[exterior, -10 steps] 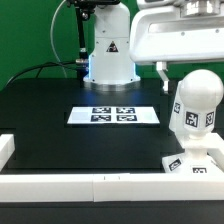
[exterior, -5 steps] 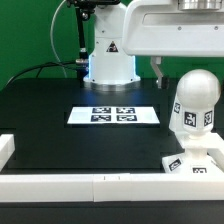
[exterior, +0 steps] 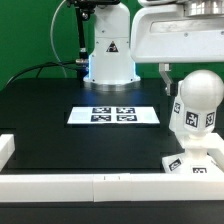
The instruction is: Assemble lamp
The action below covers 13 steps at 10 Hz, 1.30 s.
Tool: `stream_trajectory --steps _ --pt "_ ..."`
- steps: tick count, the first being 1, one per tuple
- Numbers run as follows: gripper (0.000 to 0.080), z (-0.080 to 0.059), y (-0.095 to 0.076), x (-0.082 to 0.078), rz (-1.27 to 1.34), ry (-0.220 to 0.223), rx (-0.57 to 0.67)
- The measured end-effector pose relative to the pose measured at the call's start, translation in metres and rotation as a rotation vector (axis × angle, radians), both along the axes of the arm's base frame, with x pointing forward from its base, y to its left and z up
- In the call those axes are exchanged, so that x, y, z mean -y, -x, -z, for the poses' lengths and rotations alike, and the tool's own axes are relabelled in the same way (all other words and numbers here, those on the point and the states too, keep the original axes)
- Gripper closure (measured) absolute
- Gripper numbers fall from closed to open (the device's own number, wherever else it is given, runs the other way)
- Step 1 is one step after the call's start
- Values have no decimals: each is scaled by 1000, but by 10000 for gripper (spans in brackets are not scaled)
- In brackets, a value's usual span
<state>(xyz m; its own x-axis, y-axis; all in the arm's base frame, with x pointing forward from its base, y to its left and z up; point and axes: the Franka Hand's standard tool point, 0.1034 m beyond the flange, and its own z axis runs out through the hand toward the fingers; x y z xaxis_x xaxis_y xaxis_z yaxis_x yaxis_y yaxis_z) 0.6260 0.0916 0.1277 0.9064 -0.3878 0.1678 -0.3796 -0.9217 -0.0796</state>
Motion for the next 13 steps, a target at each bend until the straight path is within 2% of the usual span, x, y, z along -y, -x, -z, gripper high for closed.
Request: stream_trajectory --steps 1,2,5,8,11,13 --pt "101 0 0 0 1 0 -1" --pt "194 0 0 1 1 0 -1" --pt "226 0 0 1 23 -4 -1" --pt "226 0 2 -2 464 -86 -25" --pt "225 0 2 1 892 -244 -54" --pt "223 0 2 0 955 -259 -60"
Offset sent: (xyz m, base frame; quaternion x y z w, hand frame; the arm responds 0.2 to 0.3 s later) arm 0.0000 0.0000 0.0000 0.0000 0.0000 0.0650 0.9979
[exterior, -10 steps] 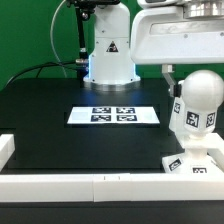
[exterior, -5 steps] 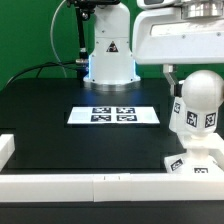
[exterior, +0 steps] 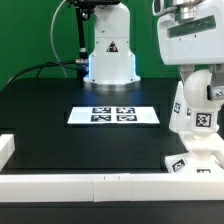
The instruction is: Assemble lamp
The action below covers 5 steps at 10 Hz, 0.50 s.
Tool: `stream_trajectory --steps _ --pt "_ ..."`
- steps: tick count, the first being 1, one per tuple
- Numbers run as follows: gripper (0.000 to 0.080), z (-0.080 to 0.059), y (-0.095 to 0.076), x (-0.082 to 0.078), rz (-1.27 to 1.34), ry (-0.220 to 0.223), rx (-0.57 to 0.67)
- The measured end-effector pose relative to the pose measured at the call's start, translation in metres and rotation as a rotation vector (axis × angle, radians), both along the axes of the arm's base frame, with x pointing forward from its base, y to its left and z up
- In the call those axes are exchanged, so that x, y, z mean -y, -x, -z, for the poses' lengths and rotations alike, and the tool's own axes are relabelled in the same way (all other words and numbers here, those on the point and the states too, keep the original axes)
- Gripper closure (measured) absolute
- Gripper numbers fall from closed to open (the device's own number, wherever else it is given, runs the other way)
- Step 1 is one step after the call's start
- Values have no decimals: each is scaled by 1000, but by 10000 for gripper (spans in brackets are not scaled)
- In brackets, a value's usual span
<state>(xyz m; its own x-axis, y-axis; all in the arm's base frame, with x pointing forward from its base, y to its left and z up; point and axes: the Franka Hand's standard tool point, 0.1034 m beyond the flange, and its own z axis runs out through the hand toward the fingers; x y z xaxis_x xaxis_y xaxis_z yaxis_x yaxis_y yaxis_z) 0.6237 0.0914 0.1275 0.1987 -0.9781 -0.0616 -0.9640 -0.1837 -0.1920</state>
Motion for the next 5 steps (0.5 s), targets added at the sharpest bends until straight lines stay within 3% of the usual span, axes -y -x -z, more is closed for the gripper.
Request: stream_trajectory --steps 2,3,5 --pt "223 1 0 1 -79 19 5" --pt "129 3 2 1 -211 49 8" --pt "104 -3 2 -1 -521 97 40"
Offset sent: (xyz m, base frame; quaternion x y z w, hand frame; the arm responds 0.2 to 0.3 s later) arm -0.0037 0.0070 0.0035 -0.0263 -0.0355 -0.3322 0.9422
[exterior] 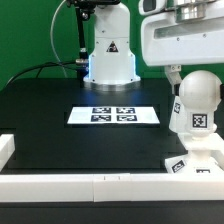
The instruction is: Assemble lamp
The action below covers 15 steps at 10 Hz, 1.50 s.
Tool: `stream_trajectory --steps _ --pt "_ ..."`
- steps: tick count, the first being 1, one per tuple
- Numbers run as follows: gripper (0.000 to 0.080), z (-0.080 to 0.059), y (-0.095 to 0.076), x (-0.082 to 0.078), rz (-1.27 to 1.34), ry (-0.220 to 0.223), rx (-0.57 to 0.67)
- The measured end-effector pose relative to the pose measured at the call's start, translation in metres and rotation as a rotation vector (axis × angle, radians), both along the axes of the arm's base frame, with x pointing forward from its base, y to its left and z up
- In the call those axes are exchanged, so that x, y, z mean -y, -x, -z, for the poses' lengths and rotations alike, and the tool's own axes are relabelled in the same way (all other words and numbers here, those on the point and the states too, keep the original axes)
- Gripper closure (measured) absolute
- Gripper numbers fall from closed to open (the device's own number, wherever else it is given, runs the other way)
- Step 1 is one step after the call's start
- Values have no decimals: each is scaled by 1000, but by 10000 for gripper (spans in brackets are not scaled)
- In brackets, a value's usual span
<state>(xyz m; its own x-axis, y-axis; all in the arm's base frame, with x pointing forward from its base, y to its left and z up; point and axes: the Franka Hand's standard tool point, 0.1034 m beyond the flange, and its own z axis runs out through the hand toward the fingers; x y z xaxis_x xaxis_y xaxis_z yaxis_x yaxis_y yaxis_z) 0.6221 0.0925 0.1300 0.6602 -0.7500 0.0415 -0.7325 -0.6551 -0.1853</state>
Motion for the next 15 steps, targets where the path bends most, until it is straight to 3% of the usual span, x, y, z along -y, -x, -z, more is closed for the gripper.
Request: stream_trajectory --steps 3,4,6,8,9,13,15 --pt "100 0 0 -1 -215 36 20" --pt "100 1 0 0 -340 71 26" --pt "100 3 0 3 -707 189 32" --pt "100 3 0 4 -659 182 29" --pt "230 3 0 4 -658 182 29" --pt "226 4 0 7 -289 135 1" --pt "226 4 2 6 -31 86 -60"
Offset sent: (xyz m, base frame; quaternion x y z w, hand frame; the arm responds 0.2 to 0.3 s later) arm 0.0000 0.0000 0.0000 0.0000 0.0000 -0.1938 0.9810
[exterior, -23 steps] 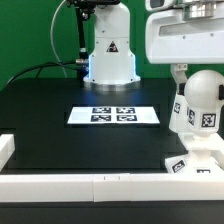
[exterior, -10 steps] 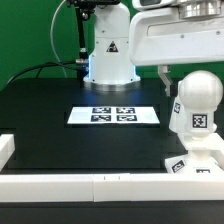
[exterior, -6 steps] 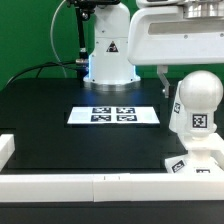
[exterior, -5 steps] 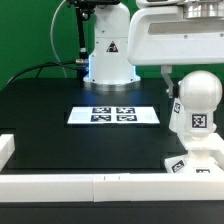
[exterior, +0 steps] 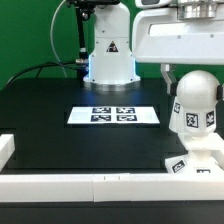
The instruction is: Assemble lamp
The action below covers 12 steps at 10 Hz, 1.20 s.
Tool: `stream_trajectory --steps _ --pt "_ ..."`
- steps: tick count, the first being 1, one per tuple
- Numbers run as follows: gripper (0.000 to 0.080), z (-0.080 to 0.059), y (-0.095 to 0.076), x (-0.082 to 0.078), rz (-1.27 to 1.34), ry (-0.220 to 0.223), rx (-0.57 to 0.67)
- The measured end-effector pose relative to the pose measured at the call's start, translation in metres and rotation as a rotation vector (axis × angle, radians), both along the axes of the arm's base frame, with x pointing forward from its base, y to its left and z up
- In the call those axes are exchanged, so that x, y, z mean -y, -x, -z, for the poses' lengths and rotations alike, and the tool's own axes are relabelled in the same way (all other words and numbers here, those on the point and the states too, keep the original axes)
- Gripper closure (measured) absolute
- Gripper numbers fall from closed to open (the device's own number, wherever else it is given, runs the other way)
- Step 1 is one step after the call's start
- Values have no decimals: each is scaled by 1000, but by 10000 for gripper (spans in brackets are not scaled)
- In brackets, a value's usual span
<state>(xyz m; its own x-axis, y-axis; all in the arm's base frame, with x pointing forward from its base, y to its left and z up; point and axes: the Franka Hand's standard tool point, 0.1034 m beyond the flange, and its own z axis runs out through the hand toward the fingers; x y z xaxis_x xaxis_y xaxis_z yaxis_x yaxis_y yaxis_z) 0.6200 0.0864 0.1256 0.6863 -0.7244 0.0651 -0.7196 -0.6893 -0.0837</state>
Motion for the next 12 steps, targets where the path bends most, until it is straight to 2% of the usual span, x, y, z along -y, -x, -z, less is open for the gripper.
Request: stream_trajectory --steps 2,4,6,8,9,12 --pt "226 1 0 -2 282 -46 -52" --pt "225 0 -2 -1 597 -156 -54" --pt "225 2 0 -2 670 -161 -52" --pt "121 2 0 -1 634 -156 -50" --pt "121 2 0 0 572 -147 -47" --pt "101 1 1 -10 40 -102 -22"
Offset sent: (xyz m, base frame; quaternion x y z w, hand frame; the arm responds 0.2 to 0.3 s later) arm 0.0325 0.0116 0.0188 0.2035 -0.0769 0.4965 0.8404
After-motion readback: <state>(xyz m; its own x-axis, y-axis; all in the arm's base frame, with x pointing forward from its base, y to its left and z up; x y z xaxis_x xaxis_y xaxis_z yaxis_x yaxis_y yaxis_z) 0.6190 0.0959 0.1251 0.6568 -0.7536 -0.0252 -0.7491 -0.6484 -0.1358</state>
